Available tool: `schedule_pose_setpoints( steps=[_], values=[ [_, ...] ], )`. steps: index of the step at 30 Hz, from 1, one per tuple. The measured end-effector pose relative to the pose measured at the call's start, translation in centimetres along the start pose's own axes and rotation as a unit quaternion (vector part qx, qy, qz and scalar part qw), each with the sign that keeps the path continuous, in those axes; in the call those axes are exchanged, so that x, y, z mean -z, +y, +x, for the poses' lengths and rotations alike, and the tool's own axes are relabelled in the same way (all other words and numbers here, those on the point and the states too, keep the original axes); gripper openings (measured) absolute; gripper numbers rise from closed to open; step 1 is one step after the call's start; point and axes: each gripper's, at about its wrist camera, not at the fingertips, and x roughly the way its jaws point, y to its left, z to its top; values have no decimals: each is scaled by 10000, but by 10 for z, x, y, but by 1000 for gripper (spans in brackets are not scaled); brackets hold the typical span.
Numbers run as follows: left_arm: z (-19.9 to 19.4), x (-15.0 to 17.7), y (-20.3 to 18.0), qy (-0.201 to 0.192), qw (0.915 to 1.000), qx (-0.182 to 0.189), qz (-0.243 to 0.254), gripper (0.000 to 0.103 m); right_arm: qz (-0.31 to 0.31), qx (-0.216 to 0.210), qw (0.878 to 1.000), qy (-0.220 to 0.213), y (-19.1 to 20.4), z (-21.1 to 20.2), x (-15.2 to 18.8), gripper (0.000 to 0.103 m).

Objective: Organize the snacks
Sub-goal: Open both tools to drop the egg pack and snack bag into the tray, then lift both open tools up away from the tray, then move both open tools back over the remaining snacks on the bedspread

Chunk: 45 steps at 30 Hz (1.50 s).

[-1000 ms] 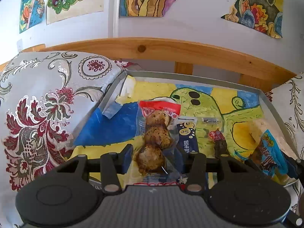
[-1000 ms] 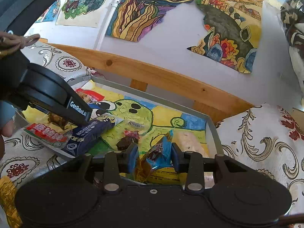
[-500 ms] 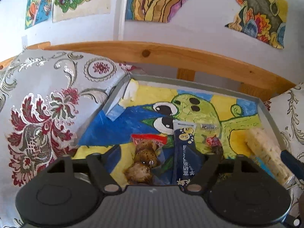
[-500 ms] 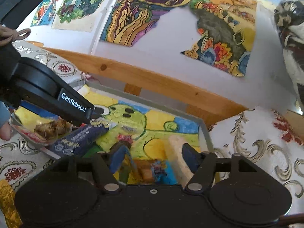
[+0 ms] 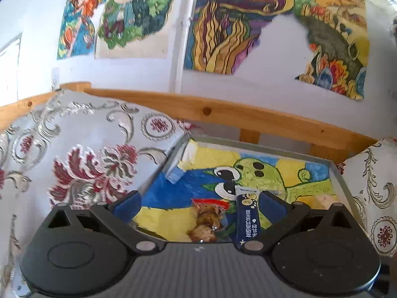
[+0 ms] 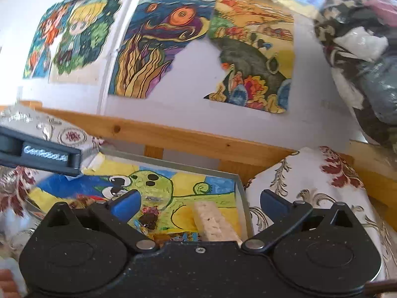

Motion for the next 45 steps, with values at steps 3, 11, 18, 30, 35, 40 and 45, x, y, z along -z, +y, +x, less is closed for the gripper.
schedule_pose_setpoints(
  steps=[3,11,18,30,35,40,45],
  values=[
    [-16,3,7,-143,9999,-2,-23,102,113,-51,9999,25,-6,-16,-2,102],
    [-57,14,23,-271,9996,38,-55,102,339,-192,9992,-103,-11,-64,-3,102],
    [-86,27,37,-243,9997,67,-39,102,399,-219,9985,-309,-8,-107,-1,102],
    [-116,47,65,-64,10000,-10,-48,102,438,-392,9982,76,3,-151,16,102],
    [-126,62,75,130,9998,46,170,102,546,-543,9960,461,9,-162,26,102],
    [-135,79,82,251,9988,156,402,102,462,-660,9937,777,18,-171,36,102],
    [-138,96,85,473,9972,229,531,102,427,-777,9891,1178,26,-170,47,102]
  ],
)
